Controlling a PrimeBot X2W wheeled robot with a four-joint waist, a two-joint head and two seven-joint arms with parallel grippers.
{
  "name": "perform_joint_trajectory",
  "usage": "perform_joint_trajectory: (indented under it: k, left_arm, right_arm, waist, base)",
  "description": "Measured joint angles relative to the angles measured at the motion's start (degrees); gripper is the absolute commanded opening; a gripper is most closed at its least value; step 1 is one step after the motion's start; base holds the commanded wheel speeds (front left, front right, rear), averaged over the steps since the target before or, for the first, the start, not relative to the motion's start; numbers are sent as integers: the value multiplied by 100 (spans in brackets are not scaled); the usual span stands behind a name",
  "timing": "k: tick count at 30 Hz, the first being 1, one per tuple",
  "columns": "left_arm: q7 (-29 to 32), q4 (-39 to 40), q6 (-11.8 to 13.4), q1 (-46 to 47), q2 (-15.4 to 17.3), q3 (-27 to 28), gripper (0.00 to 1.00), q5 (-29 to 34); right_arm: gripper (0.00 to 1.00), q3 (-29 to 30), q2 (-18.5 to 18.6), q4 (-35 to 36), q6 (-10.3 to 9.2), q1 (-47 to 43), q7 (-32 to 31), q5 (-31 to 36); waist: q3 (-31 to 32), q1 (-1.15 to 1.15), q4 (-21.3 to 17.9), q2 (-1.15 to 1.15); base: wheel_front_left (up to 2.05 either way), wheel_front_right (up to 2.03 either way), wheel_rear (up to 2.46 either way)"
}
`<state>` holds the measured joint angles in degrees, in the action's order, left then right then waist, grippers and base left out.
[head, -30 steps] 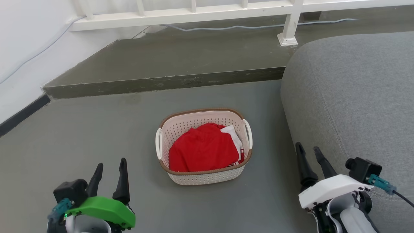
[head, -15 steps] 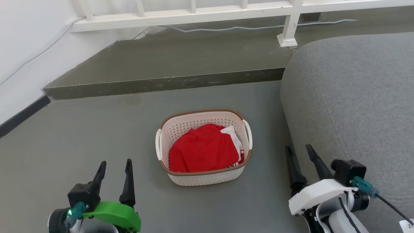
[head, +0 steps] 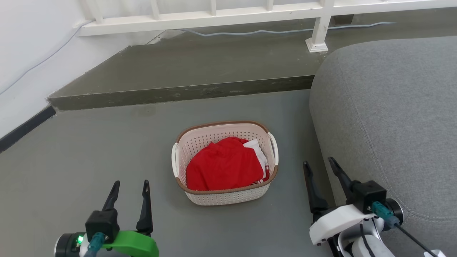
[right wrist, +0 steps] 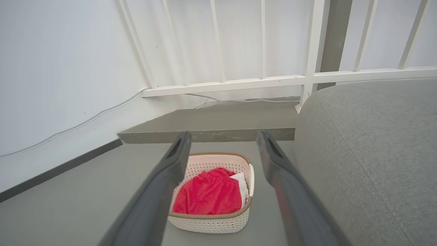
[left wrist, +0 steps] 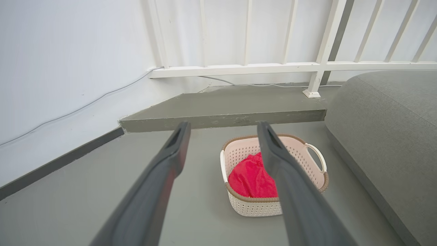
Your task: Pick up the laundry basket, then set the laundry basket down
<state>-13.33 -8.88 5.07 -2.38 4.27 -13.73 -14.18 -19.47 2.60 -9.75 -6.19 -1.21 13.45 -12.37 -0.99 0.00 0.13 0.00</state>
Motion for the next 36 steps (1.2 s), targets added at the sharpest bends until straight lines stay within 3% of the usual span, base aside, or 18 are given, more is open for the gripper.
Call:
perform_joint_trajectory:
  k: [6, 36]
  left_arm:
    - [-92, 16, 2, -2, -1, -51, 100, 280]
    - [-92, -155, -105, -5, -96, 152, 100, 41]
  right_arm:
    - [100, -90, 0, 49, -47, 0, 88, 345]
    - [100, 33, 1, 77, -90, -3, 97, 168]
  waist:
    - [-11, 0, -4, 0]
    - [-81, 0, -2, 0]
  base:
    - [0, 0, 0]
    - [0, 0, 0]
